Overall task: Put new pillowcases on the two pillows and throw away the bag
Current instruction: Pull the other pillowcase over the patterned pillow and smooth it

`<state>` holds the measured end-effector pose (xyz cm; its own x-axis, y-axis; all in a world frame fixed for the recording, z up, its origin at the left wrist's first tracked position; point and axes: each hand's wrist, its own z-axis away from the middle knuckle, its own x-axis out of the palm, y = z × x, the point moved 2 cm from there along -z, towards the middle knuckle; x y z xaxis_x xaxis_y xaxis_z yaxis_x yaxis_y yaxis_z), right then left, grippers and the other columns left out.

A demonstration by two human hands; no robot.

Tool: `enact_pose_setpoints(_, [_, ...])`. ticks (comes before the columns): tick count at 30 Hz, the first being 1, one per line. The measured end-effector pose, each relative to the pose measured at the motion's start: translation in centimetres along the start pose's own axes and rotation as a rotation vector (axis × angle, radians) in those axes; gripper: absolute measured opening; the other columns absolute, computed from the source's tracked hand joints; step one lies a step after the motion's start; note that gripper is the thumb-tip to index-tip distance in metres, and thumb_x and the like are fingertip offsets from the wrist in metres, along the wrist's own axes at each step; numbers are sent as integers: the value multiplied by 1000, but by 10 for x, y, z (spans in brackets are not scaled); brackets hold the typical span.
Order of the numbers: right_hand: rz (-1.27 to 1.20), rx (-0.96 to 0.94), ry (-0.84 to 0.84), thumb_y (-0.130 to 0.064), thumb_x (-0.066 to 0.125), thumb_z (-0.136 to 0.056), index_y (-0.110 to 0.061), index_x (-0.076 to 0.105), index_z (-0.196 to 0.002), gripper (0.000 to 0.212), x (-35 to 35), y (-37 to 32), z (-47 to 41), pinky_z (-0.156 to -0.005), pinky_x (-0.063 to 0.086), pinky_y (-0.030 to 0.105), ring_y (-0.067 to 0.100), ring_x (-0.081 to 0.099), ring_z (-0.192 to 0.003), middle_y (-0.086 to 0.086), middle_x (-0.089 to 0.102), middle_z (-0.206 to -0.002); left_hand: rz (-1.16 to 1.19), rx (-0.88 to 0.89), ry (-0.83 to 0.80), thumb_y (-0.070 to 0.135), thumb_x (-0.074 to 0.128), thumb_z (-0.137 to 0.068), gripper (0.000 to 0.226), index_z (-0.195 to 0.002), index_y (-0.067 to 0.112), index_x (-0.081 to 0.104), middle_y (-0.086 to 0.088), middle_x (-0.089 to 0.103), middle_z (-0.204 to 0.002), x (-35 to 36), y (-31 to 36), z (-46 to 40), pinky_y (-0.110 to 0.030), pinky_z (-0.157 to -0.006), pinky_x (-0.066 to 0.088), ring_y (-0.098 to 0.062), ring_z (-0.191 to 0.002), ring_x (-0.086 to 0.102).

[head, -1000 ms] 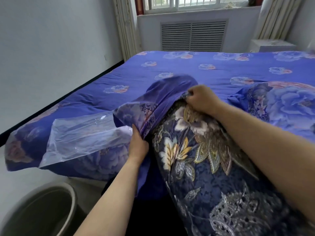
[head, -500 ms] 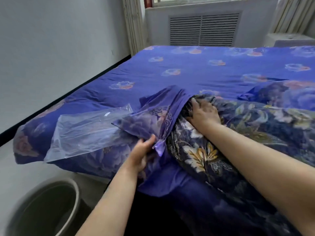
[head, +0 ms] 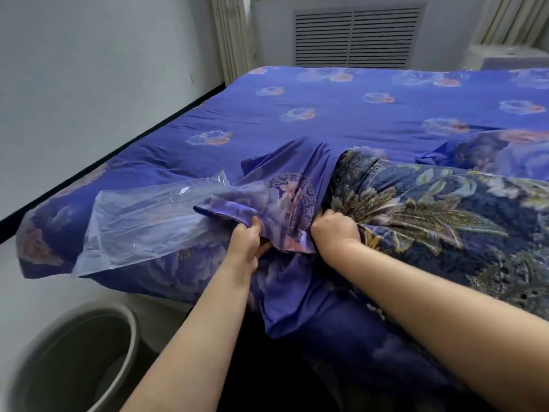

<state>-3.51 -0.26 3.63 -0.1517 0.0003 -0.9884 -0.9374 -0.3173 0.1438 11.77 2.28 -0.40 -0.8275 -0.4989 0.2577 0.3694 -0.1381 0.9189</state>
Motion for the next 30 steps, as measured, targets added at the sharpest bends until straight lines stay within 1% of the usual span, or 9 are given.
enact_pose_setpoints(3, [-249, -97, 65, -19, 51, -85, -12, 63, -97, 18, -21, 23, -12, -71, 45, 32, 32, 63, -97, 12, 65, -107, -39, 57, 54, 19, 39, -101, 19, -116, 15, 51, -9, 61, -104, -3, -3, 5, -40, -77, 55, -26, -96, 61])
enact_pose_setpoints(7, [-574, -16, 103, -10, 51, -77, -8, 49, -61, 17, -41, 43, -29, -63, 40, 28, 30, 55, -73, 12, 59, -72, -247, 199, 155, 25, 44, -99, 26, -117, 10, 55, -8, 61, -105, 3, 0, 4, -39, -96, 48, -25, -100, 60])
enact_pose_setpoints(9, [-687, 28, 147, -6, 51, -75, -5, 48, -55, 21, -54, 50, -40, -59, 38, 27, 25, 49, -66, 9, 48, -56, -218, 181, 155, 23, 45, -98, 28, -120, 8, 55, -9, 62, -106, 8, -3, 6, -38, -93, 49, -24, -97, 60])
enact_pose_setpoints(13, [-788, 128, 175, -5, 55, -74, -11, 44, -52, 25, -72, 60, -53, -50, 32, 26, 19, 39, -63, 5, 37, -54, -67, -33, 254, 11, 50, -93, 28, -119, 6, 58, -20, 64, -106, -14, -34, -3, -44, -73, 56, -32, -88, 63])
enact_pose_setpoints(16, [-889, 215, 82, -7, 55, -80, -11, 47, -59, 22, -60, 65, -54, -63, 34, 25, 20, 45, -71, 5, 46, -63, 54, -156, 186, 12, 49, -94, 22, -114, 10, 57, -25, 63, -111, -23, -49, -5, -41, -59, 58, -39, -91, 64])
enact_pose_setpoints(18, [-978, 283, 50, -6, 54, -81, -5, 54, -63, 18, -48, 60, -51, -64, 37, 28, 22, 50, -73, 6, 49, -62, 0, -130, 72, 17, 53, -95, 22, -112, 4, 59, -21, 66, -105, -10, -47, 10, -29, -60, 58, -31, -86, 66])
enact_pose_setpoints(23, [-1392, 368, 51, 4, 58, -73, -2, 59, -66, 8, -39, 31, -45, -53, 43, 29, 24, 56, -61, 12, 56, -65, 24, -50, -112, 20, 52, -96, 19, -109, 9, 62, -12, 69, -101, 28, -40, 34, -37, -84, 54, -24, -91, 65])
enact_pose_setpoints(26, [-1311, 235, -21, 0, 62, -74, -5, 60, -73, 6, -28, 15, -35, -62, 45, 30, 23, 57, -68, 10, 58, -70, -65, 13, 206, 23, 57, -93, 32, -115, 0, 60, -16, 66, -113, 15, -43, 23, -38, -96, 47, -25, -107, 60])
enact_pose_setpoints(30, [-751, -64, -117, -23, 59, -82, -11, 53, -107, 28, -21, -3, -19, -76, 42, 29, 24, 56, -95, 6, 60, -102, -215, 378, 839, 6, 65, -81, 32, -106, -11, 55, -28, 56, -109, -5, -31, 39, -33, -91, 35, -35, -104, 52])
